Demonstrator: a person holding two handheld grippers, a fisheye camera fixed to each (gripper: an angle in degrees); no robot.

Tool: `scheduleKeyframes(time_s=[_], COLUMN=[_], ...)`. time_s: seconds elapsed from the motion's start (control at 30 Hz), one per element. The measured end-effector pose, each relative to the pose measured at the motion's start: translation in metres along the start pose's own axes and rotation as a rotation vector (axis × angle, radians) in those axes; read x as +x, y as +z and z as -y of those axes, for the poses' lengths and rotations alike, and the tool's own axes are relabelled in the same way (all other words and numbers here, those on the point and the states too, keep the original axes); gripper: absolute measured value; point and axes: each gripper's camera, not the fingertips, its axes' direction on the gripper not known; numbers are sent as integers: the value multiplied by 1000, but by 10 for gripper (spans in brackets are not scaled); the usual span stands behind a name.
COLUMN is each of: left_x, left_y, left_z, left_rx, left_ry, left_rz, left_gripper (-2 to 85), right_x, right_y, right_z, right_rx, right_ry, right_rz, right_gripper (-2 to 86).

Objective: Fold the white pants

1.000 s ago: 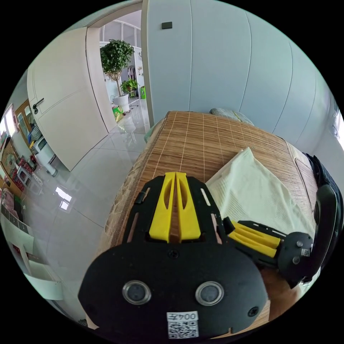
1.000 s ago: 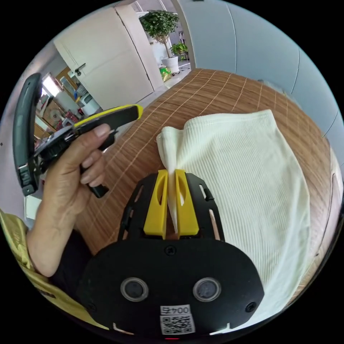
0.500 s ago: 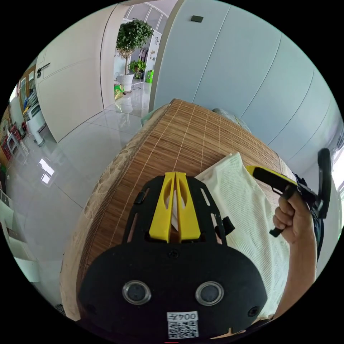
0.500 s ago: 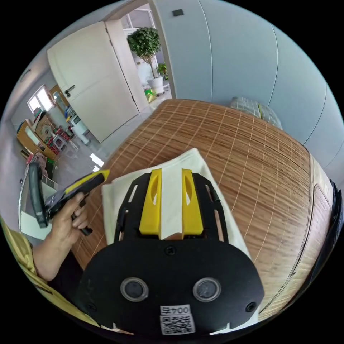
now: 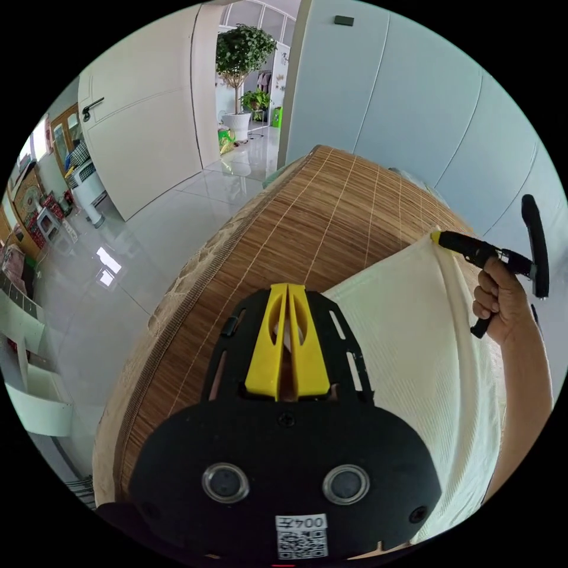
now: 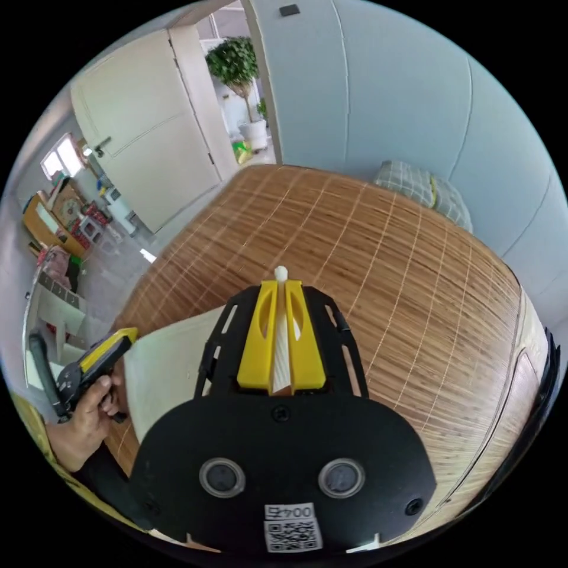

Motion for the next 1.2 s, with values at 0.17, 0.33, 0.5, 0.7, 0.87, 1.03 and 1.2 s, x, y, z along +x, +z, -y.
scheduleKeyframes(time_s=[0.17, 0.33, 0.5, 0.7, 0.87, 1.03, 1.2], left_x=[-19, -47, -12, 52, 22, -37, -109], left_y=[2, -19, -49, -27, -14, -25, -31], left_z=[9, 30, 38, 24, 38, 80, 103], left_rx=[-16, 45, 122, -16, -40, -84, -185], left_ry=[-71, -139, 101, 450, 377, 185, 71], left_rz=[-31, -48, -167, -116, -154, -244, -441], left_gripper=[2, 2, 2, 2, 4, 9, 35], right_x=[24, 11, -43, -68, -78, -67, -100], right_y=[38, -24, -75, -101, -138, -183, -202], right_z=[-14, -55, -179, -350, -414, -479, -512], right_rx=[-48, 110, 60, -43, -7, 140, 157], right_ry=[142, 160, 175, 530, 636, 817, 758], right_rz=[18, 72, 126, -28, -44, 43, 84], right_gripper=[78, 68, 84, 106, 119, 127, 131])
